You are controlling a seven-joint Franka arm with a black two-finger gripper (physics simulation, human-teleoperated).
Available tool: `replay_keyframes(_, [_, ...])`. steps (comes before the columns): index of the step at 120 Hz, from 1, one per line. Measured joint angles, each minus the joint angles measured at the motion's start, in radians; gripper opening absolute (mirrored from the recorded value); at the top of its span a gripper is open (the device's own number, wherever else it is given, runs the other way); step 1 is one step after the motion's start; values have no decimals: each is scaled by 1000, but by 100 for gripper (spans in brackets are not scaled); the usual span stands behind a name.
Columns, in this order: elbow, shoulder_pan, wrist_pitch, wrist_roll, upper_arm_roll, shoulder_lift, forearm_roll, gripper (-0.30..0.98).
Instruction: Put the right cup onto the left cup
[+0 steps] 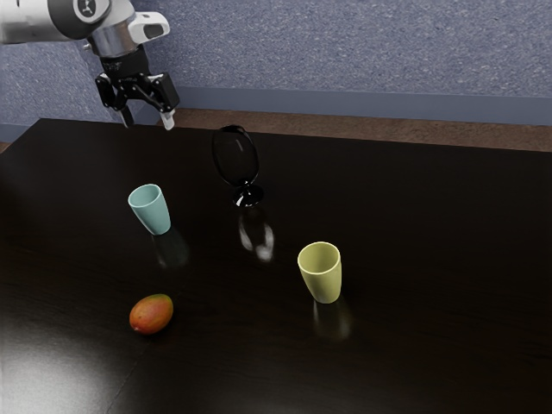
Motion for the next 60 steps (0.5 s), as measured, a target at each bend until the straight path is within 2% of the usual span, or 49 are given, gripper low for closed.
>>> replay_keyframes(23, [0,7,-15,1,-18,-1,0,69])
replay_keyframes(40, [-5,25,-19,3,-103,0,5,69])
replay_keyframes(60, [-7,-7,-12,2,-214,20,7,69])
